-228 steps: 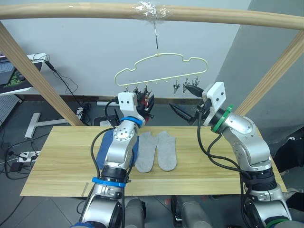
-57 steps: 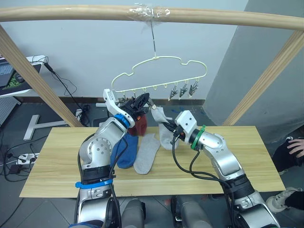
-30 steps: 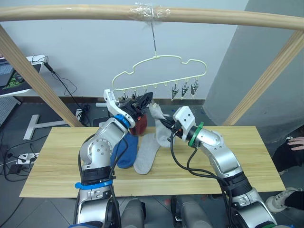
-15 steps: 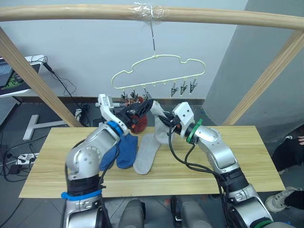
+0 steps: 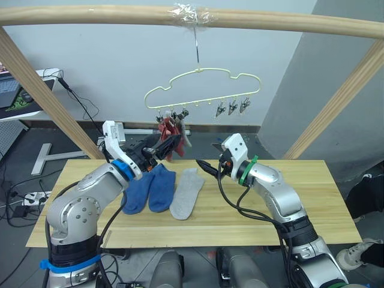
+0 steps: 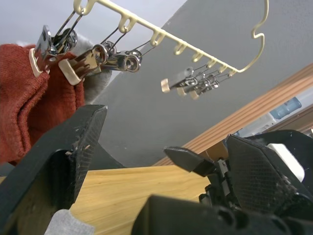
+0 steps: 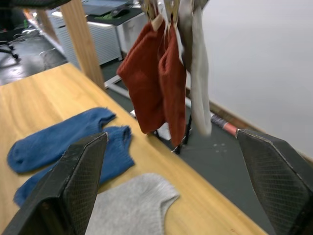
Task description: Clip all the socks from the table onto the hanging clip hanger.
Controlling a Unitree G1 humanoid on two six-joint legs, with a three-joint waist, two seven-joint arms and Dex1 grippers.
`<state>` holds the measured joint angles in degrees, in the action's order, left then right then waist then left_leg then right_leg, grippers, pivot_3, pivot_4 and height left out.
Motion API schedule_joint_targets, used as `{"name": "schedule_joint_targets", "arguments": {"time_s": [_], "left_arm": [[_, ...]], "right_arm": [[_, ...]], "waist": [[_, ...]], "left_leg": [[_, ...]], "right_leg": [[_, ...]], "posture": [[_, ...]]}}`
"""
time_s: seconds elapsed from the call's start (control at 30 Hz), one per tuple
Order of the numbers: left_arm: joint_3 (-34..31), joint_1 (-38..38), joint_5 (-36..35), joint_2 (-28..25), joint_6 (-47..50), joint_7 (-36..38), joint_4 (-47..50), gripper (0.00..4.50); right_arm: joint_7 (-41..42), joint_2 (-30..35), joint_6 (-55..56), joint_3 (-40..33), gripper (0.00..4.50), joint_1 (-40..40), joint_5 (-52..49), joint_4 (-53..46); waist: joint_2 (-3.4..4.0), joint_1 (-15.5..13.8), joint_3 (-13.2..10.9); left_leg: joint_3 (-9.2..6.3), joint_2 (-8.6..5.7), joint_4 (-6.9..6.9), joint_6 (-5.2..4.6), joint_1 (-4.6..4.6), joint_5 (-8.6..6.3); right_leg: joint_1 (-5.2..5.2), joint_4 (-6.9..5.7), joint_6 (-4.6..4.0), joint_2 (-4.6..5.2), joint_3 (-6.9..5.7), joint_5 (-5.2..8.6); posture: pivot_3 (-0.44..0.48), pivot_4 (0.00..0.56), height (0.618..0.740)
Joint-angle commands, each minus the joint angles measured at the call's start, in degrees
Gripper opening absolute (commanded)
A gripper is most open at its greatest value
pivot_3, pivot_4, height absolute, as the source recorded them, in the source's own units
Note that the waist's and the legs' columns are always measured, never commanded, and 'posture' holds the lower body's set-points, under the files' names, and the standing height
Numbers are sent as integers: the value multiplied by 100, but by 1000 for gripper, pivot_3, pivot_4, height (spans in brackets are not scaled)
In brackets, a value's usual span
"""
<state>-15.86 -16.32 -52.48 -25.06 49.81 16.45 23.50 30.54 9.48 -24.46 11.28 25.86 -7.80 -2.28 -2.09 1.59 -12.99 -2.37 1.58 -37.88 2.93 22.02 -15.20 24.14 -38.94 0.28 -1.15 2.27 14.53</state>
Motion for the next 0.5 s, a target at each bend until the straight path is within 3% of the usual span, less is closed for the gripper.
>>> {"name": "schedule_joint_targets", "arguments": {"time_s": [0.03, 0.17, 0.37, 0.5], "left_arm": [[267, 61, 565, -289, -459, 283, 345, 4500], [764, 81, 1238, -456, -440, 105, 177, 4500], [1591, 279, 3068, -580, -1448, -347, 382, 4500], [1189, 310, 2381, -623, -1894, 920, 66, 4500]], "right_arm": [[-707, -224, -401, -416, 4469, 21, -44, -662], [-1390, -363, -503, -531, 4469, -59, 247, -984], [-1582, -373, -692, -579, 4469, -117, 227, -1219], [-1579, -435, -602, -663, 4469, -104, 102, -1297]], "waist": [[1, -3, -1], [2, -10, -1], [1, -12, 0], [2, -6, -1]], "left_leg": [[0, 1, 1, 0, 0, 0], [0, 0, 3, 1, 1, 0], [5, -2, 6, 0, 6, -1], [8, 2, 8, 0, 6, 0]], "right_leg": [[1, 0, 0, -1, 0, 0], [2, 2, 0, 0, 2, 0], [7, 8, 0, 4, 7, 1], [10, 6, -2, 2, 2, 1]], "posture": [[60, 192, 740], [59, 188, 740], [49, 181, 740], [51, 178, 740]]}}
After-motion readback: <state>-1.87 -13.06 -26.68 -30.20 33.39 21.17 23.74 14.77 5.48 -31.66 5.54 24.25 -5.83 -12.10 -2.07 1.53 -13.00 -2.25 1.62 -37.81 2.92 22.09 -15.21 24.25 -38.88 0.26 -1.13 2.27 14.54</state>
